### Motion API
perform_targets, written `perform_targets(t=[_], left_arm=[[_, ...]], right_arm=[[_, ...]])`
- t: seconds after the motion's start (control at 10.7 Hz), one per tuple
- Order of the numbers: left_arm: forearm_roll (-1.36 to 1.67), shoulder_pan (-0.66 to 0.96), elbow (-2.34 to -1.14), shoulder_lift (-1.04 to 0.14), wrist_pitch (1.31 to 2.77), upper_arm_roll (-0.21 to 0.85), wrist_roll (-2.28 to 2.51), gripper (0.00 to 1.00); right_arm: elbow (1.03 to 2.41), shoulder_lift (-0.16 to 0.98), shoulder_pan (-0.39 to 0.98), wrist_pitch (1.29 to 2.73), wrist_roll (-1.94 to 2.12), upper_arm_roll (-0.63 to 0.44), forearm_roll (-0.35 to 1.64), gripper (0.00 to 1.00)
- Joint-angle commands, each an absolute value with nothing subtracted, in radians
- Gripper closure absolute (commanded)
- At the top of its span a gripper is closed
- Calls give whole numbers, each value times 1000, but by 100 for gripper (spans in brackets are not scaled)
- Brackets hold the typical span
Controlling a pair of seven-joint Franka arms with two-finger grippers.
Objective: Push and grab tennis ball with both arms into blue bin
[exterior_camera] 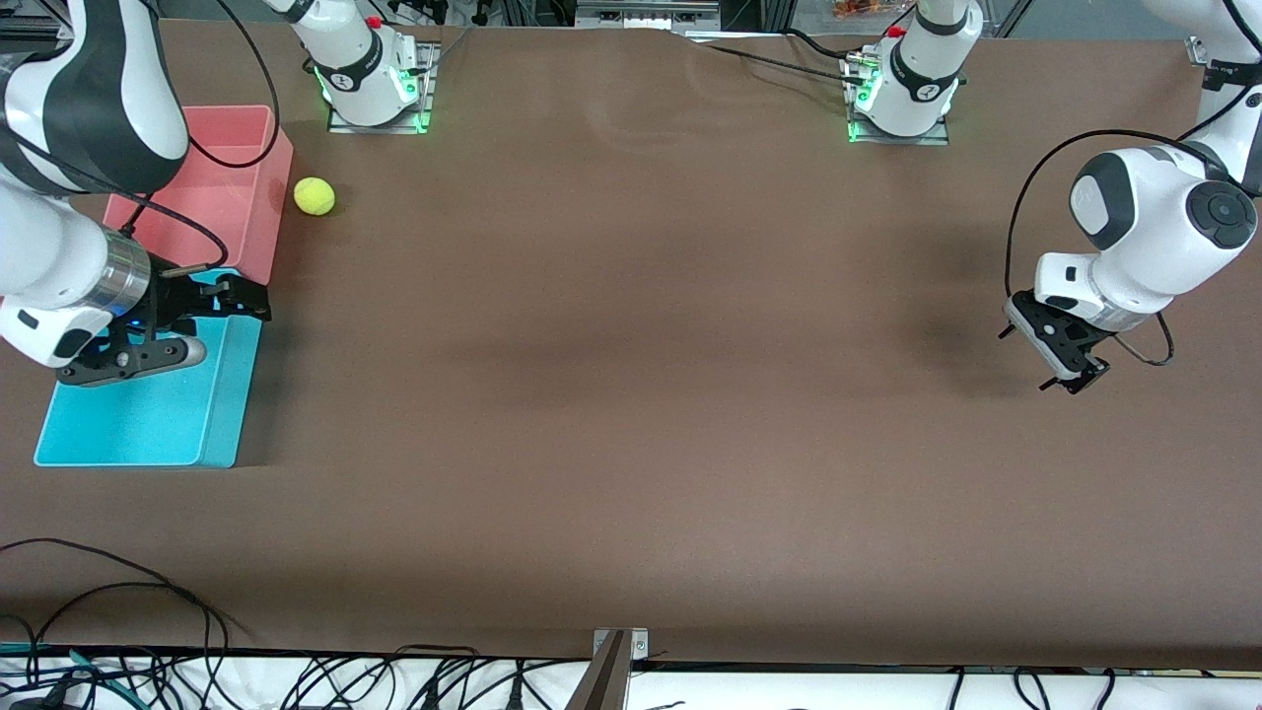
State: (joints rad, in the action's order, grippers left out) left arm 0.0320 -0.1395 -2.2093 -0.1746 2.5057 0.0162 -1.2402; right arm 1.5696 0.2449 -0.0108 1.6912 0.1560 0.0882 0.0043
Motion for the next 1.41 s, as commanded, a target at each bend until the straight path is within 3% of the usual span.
perform_targets(t=[0.0, 0.28, 0.56, 0.75, 1.31], left_arm=[[43, -147, -2226, -146, 2494, 21, -1261, 0], [43, -147, -2224, -146, 2494, 21, -1261, 0], [43, -147, -2226, -117, 2494, 21, -1259, 0], [43, -146, -2230, -80, 2493, 21, -1259, 0], [57, -146, -2247, 18, 2494, 40, -1244, 0]], right_arm=[[1633, 213, -17, 1712, 314, 89, 26, 0], [1793, 148, -17, 1804, 554, 86, 32, 0], [2079, 10, -17, 1998, 599, 90, 31, 0], [2103, 8, -17, 2009, 788, 91, 31, 0], [2252, -64, -17, 1974, 801, -2, 81, 0]])
